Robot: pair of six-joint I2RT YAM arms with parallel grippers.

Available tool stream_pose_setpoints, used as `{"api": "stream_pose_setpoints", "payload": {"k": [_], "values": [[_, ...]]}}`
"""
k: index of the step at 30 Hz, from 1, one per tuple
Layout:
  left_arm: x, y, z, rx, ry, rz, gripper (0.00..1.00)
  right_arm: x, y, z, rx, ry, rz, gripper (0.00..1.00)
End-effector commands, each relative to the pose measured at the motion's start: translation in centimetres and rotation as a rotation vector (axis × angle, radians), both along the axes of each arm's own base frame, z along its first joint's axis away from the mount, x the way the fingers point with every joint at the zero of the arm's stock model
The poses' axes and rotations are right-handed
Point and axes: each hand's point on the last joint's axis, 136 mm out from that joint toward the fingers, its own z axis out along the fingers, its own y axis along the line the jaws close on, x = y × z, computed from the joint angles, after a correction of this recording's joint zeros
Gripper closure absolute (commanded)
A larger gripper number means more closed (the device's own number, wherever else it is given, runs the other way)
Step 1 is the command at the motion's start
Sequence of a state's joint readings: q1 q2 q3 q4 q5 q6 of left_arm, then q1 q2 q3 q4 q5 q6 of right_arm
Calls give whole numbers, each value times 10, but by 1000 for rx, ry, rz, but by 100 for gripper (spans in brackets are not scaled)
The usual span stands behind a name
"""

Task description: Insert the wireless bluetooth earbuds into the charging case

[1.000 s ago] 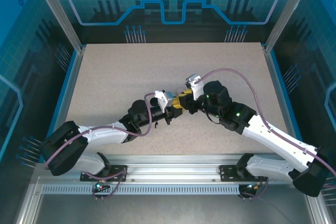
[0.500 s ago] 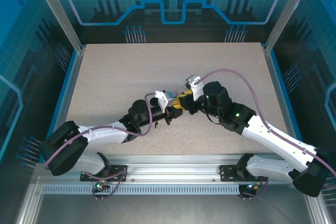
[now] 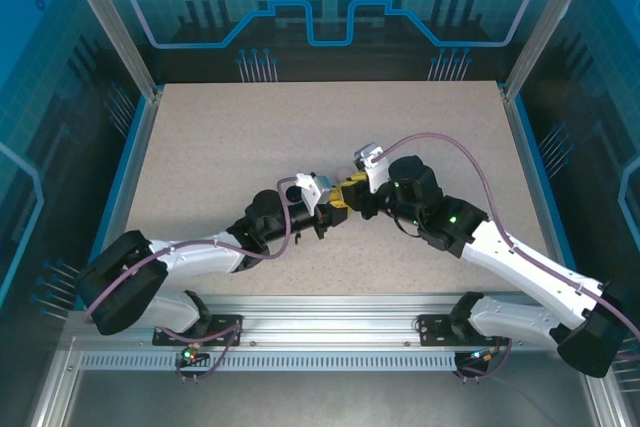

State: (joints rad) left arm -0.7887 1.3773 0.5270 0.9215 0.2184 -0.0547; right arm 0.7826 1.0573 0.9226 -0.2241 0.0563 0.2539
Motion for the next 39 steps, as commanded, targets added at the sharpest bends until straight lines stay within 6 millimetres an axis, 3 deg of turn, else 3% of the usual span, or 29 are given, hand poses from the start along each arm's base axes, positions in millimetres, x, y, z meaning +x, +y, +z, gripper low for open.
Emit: {"api": "stream_pose_setpoints", "payload": {"k": [1,17,25,39], "values": [[-6,-4,45,-102,-80,-30,97,-5,-2,-8,11,41,23,76],[-6,-4,44,-105,-85,-33,97,-2,-6,-4,75,68,14,76],[-6,-6,42,-112,-62,-40,97,2,-9,20,109,0,-10,76],[-5,-9,40,-128,-38,-51,97,8,-4,43,188,-74,-11,76]]}}
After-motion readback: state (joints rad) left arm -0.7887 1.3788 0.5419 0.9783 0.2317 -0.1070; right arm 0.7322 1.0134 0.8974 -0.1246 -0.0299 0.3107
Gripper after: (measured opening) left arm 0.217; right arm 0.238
